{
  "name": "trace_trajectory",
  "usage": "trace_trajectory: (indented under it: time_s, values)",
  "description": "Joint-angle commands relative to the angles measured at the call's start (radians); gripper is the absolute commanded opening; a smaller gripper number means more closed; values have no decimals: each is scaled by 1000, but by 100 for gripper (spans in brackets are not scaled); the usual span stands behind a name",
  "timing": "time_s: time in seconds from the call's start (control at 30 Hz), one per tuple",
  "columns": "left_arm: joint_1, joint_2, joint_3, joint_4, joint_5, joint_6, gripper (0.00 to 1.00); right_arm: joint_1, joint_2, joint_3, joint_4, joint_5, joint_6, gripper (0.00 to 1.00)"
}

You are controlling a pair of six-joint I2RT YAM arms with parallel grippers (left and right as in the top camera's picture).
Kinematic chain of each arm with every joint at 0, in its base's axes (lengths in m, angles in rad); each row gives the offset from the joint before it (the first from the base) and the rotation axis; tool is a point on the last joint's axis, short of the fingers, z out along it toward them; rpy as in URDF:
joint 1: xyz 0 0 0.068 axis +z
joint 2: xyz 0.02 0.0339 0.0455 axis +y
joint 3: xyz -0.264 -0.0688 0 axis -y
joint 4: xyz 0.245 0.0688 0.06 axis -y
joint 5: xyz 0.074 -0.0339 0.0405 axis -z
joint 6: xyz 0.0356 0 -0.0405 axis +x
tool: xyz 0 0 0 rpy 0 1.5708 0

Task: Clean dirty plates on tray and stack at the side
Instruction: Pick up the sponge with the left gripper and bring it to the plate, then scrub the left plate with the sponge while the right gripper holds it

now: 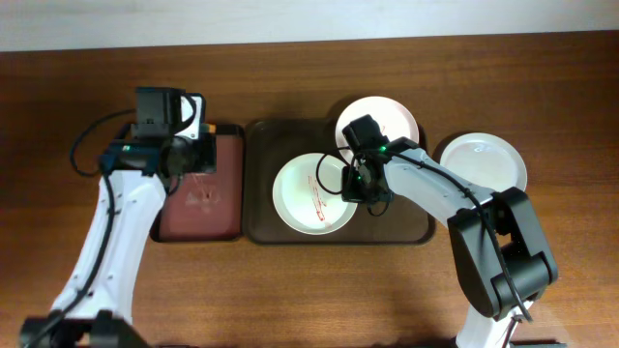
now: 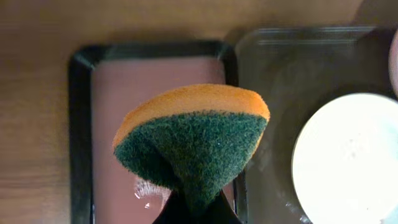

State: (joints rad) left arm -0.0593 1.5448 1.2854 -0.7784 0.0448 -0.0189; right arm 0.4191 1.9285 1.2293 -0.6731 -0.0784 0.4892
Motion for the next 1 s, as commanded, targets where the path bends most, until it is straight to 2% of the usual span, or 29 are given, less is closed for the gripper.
trace_trajectory:
  time_s: [0.0,0.1,0.23,0.3,0.37,0.47,0.57,0.67,0.73,0.8,0.83,0.97]
  values:
    - [6,122,10,-32,-7,5,0,6,-10,-12,-8,46,-14,4]
    - [6,212,10,-54,-6,4,0,6,-10,-11,-8,46,-14,4]
    - [6,229,10,-69,27,4,0,6,-10,-11,-8,46,-14,4]
    - [5,229,10,-69,157,4,0,6,-10,-11,-8,46,-14,4]
    - [-27,229,10,-61,369,4,0,6,-10,-12,-8,45,-14,4]
    - [-143,238,10,5,425,-166,0,6,-10,-11,-8,45,-14,4]
    - [-246,325,10,121,570,-341,0,6,-10,-11,-9,45,-14,4]
    - [-270,429,10,250,760,-418,0,6,-10,-11,-12,45,-14,4]
    - [-270,491,10,308,879,-425,0,6,-10,-11,-12,46,-14,4]
    - [-272,547,10,319,926,-425,0,6,-10,-11,-12,46,-14,4]
    - [-283,583,10,365,995,-425,0,6,-10,-12,-11,46,-14,4]
    - [-319,606,10,367,964,-426,0,6,-10,-11,-12,46,-14,4]
